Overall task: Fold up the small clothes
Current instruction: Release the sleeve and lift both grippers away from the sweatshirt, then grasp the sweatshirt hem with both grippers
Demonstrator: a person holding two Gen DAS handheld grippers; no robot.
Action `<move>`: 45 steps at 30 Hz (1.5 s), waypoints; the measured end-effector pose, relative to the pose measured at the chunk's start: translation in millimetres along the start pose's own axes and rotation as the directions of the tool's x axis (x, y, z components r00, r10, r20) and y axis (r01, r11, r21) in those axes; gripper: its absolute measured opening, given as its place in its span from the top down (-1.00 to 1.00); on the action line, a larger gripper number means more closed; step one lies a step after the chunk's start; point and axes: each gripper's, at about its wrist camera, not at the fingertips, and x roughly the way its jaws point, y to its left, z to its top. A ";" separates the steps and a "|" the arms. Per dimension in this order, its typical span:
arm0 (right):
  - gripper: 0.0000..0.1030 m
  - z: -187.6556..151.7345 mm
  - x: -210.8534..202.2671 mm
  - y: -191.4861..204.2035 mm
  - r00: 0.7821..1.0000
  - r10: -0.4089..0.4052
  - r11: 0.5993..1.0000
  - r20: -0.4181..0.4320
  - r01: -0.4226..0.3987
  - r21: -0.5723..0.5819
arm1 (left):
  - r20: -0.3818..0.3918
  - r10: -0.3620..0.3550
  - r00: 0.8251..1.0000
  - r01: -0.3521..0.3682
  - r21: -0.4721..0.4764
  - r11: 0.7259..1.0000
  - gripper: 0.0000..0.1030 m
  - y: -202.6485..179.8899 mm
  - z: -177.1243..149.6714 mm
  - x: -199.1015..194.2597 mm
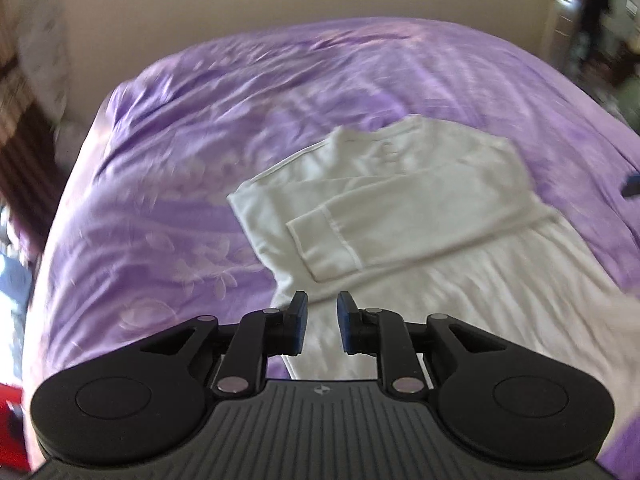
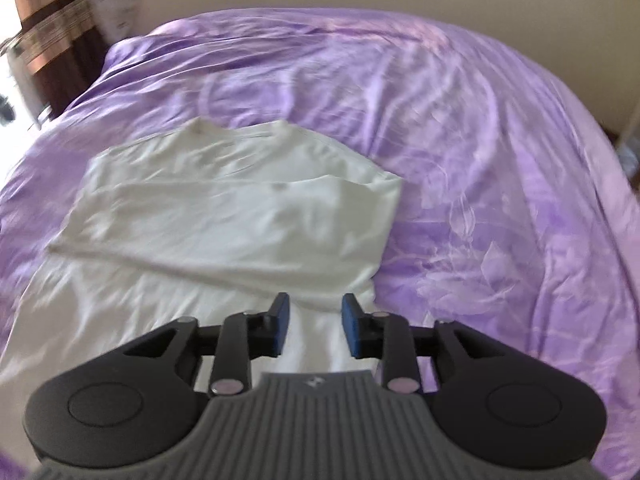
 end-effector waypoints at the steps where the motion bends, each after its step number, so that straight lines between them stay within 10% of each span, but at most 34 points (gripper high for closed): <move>1: 0.45 -5.9 -13.0 6.0 1.000 0.006 1.000 0.000 -0.006 -0.031 | 0.006 -0.005 1.000 0.005 0.038 0.999 0.49 -7.0 -4.9 -13.7; 10: 0.19 -90.6 -96.1 52.1 0.996 0.027 0.961 -0.087 -0.050 -0.273 | -0.016 -0.087 0.996 0.088 0.329 0.940 0.19 -62.3 -64.4 -90.6; 24: -0.14 -210.5 -82.8 97.6 0.958 0.030 0.842 -0.285 -0.178 -0.509 | -0.247 0.000 0.969 0.185 0.727 0.662 -0.18 -124.5 -202.1 -56.9; 33: -0.24 -222.7 -71.7 90.4 0.955 -0.034 0.774 -0.294 -0.161 -0.613 | -0.198 0.111 0.974 0.096 0.804 0.587 -0.47 -129.1 -227.4 -26.2; 37: -0.29 -223.0 -66.4 93.5 0.964 -0.065 0.737 -0.258 -0.128 -0.663 | -0.139 0.111 0.984 0.049 0.810 0.584 -0.45 -132.9 -230.3 -24.7; 39: -0.20 -223.6 -65.5 96.9 0.969 -0.073 0.698 -0.238 -0.121 -0.706 | -0.127 0.094 0.987 0.044 0.792 0.608 -0.20 -133.6 -229.1 -23.3; 41: -0.03 -223.4 -62.1 98.3 0.966 -0.082 0.679 -0.246 -0.127 -0.723 | -0.133 0.090 0.987 0.047 0.778 0.627 0.50 -134.2 -229.0 -21.1; 45: 0.67 -223.5 -63.5 102.1 0.967 -0.099 0.664 -0.235 -0.111 -0.739 | -0.113 0.049 0.992 0.048 0.723 0.690 0.89 -127.2 -222.1 -29.7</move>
